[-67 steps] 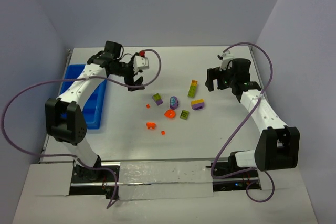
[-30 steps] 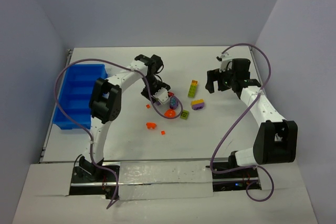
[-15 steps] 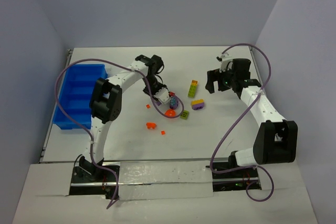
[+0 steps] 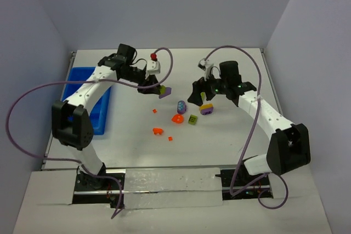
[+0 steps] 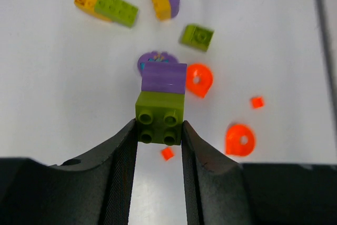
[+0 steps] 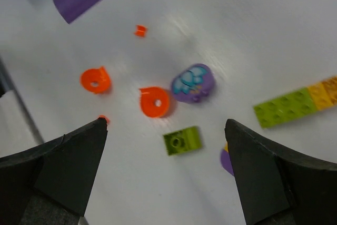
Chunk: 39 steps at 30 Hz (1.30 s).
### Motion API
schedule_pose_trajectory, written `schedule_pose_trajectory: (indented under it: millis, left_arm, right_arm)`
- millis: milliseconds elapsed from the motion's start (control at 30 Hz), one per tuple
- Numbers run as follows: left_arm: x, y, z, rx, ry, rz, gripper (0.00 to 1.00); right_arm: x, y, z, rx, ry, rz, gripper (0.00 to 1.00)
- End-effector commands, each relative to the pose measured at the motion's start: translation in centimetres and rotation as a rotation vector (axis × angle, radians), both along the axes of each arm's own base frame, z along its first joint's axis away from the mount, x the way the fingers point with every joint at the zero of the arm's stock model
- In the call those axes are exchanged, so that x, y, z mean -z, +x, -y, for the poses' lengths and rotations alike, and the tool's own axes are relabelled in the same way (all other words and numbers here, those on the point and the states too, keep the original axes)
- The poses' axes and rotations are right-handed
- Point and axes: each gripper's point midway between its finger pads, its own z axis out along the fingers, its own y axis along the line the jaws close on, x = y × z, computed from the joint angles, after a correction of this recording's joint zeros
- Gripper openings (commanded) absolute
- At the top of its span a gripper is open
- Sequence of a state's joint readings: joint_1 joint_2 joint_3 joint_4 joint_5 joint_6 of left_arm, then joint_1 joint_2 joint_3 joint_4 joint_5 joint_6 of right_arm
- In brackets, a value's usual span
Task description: Sort the legos into containers by color
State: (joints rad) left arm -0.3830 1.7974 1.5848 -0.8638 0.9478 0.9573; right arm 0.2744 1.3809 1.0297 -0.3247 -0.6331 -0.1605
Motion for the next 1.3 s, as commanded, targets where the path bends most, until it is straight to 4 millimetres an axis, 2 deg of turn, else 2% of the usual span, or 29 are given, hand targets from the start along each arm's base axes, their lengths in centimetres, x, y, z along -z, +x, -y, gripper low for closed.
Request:
schedule_pose_trajectory:
  millis: [0, 133, 167, 200, 367, 533, 600, 667, 733, 900, 1033, 1200, 1267]
  left_arm:
    - [-4.4, -2.9, 2.3, -0.012, -0.236, -0.189, 0.00]
    - [-4.0, -3.9, 2.3, -0.023, -0.271, -0.252, 0.00]
    - [-4.0, -4.1, 2.4, -0.018, -0.280, -0.259, 0.00]
    - [-4.0, -4.3, 2.4, -0.023, -0.286, -0.283, 0.00]
    - [-4.1, -4.7, 2.5, -0.008, -0.317, -0.281, 0.00]
    - [-3.9, -5.2, 2.5, 0.008, -0.325, -0.299, 0.00]
    - [-3.8, -5.2, 2.5, 0.010, -0.329, -0.309, 0.00]
    - [-3.7, -5.3, 2.5, 0.010, -0.330, -0.317, 0.00]
    - [-3.7, -5.2, 2.6, 0.012, -0.331, -0.315, 0.00]
    - [-3.1, -5.2, 2.6, 0.013, -0.324, -0.329, 0.00]
    - [-2.5, -5.3, 2.6, 0.021, -0.316, -0.349, 0.00]
    - [-2.1, -5.4, 2.5, 0.027, -0.306, -0.362, 0.00]
    - [-2.0, -5.4, 2.5, 0.029, -0.304, -0.361, 0.00]
  right_arm:
    - [-5.0, -1.2, -4.7, -0.183, 0.134, 0.086, 1.00]
    - [-6.5, -2.9, -7.8, -0.313, 0.155, 0.103, 0.99]
    - [-6.0, -3.3, -8.3, -0.338, 0.151, 0.079, 0.98]
    - [-6.3, -3.9, -9.1, -0.370, 0.155, 0.076, 0.96]
    - [-5.7, -4.7, -10.8, -0.432, 0.191, 0.010, 0.88]
    - [-4.6, -4.5, -11.1, -0.443, 0.186, -0.028, 0.87]
    - [-4.4, -4.4, -11.2, -0.453, 0.185, -0.029, 0.80]
    - [-4.4, -4.5, -11.3, -0.462, 0.190, -0.030, 0.66]
    - [-4.6, -4.6, -11.4, -0.468, 0.195, -0.026, 0.57]
    - [-4.8, -4.8, -11.5, -0.484, 0.209, -0.018, 0.43]
    - [-5.1, -4.8, -11.6, -0.495, 0.212, -0.009, 0.40]
    - [-5.2, -4.5, -11.9, -0.503, 0.211, -0.021, 0.52]
    - [-5.2, -4.6, -12.0, -0.507, 0.214, -0.021, 0.53]
